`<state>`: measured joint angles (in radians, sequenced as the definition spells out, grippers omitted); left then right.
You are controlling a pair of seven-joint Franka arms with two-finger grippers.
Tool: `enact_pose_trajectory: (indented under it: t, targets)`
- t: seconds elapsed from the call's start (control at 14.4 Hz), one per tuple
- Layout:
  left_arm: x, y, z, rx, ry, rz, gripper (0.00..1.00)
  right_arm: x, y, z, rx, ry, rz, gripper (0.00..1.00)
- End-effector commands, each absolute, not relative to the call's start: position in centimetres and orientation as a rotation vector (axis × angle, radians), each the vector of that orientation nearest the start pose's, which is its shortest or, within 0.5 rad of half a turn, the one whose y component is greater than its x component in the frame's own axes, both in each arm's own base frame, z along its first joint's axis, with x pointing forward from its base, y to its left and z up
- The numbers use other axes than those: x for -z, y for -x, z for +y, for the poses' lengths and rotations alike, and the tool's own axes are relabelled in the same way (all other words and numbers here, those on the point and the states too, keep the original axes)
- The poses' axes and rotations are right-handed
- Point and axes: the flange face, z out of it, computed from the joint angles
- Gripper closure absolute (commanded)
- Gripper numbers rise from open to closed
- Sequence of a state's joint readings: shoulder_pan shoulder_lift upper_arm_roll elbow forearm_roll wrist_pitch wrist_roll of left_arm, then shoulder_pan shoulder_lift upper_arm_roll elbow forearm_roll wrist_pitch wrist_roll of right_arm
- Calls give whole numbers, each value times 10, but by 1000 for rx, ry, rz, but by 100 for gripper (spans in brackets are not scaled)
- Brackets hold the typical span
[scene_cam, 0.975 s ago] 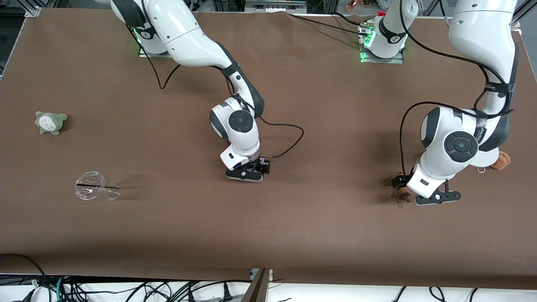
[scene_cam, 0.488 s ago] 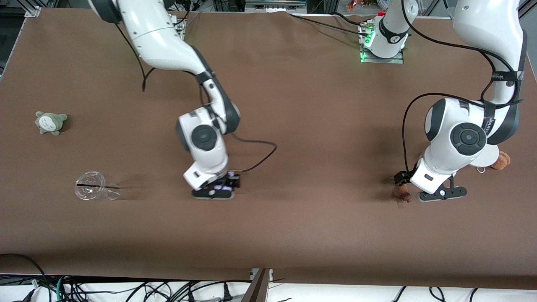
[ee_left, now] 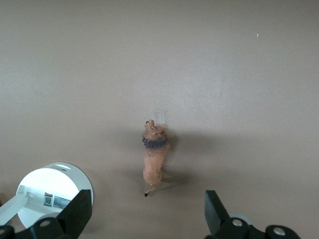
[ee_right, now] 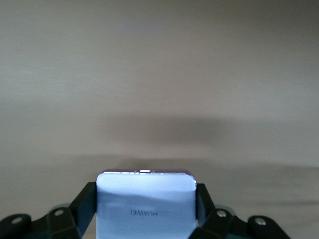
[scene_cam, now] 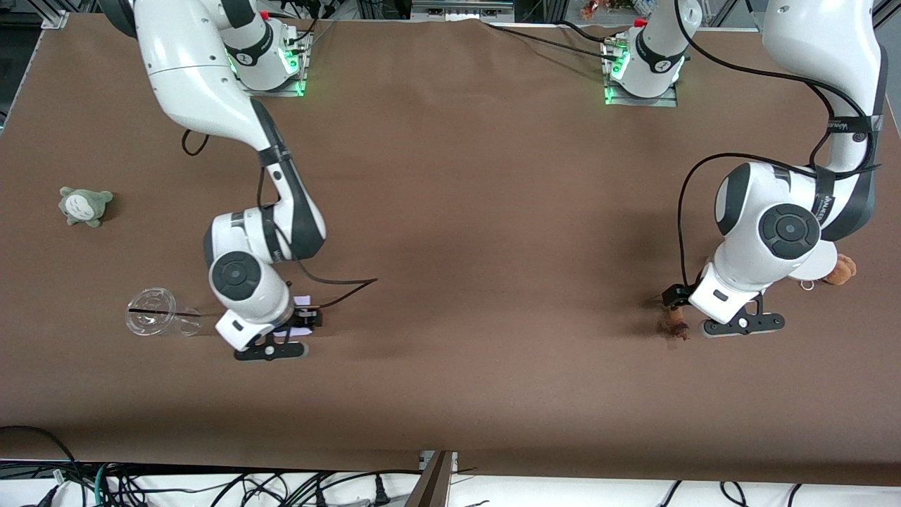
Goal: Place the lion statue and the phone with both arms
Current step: 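Carry the white phone toward the glass cup with the right gripper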
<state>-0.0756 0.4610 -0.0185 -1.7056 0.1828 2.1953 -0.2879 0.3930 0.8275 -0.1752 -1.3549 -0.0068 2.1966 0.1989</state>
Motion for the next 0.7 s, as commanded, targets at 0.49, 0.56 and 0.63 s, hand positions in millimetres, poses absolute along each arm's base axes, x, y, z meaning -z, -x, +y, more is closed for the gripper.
enact_pose_trajectory:
  t: [0.49,0.56,0.63]
  targets:
    - [-386,-654,-50,126,2998,-100,0,-222,-727,70,22,3232,-214,78]
    - [-399,-650,-50,123,2998,-74,0,-218,-727,70,30,3232,-215,78]
    - [-416,-644,-51,118,3015,-70,0,-213,-728,70,37,3232,-217,78]
